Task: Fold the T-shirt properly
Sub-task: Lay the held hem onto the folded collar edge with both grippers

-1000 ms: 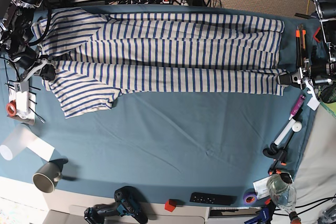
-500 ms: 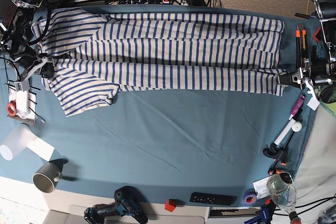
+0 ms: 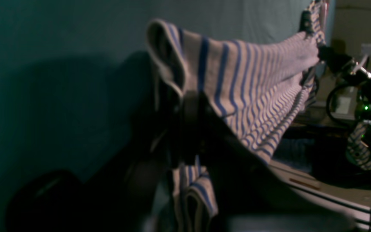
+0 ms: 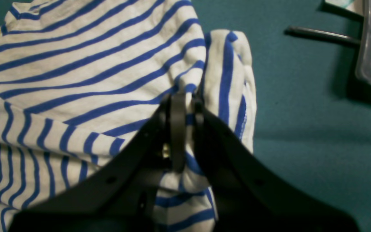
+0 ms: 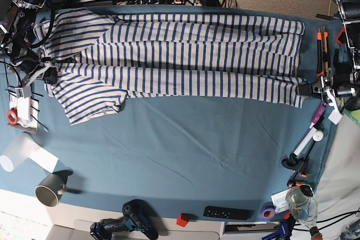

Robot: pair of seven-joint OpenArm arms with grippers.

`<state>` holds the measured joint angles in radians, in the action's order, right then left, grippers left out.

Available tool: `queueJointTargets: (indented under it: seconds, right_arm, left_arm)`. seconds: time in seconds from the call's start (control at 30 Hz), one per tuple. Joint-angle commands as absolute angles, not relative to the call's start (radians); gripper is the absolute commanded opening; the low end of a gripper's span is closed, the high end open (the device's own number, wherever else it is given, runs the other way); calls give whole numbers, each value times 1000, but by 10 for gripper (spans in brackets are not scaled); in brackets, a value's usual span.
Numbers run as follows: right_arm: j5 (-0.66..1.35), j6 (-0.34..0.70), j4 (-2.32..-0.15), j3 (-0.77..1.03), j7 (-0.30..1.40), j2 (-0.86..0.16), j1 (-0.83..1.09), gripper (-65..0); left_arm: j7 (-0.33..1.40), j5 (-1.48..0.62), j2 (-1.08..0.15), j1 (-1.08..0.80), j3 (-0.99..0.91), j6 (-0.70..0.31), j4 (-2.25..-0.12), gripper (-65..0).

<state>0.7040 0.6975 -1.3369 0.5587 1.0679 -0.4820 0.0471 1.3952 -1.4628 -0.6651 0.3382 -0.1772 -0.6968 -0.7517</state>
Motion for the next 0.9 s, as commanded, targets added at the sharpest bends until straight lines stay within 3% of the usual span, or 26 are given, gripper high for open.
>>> queueJointTargets:
  seconds: [0.0,0.8,0.83,0.87]
  right_arm:
    - [709,698,-1355,565,1044,-509,36,-650]
    - [709,698,-1355,564,1048,-509,36,-650]
    - [709,698,-1355,564,1048,-509,36,-650]
    - [709,698,-1355,564,1047,-509,36,-650]
  left_arm:
    - [1396,-1484,-693,356,-181,-698,-772,-650]
    - [1396,-1484,-693,274,-181,-698,-803,-650]
    - [1396,-1484,-692,274,-181,-698,-803,-639]
    - [1396,-1484,-692,274,-181,-698,-803,-584]
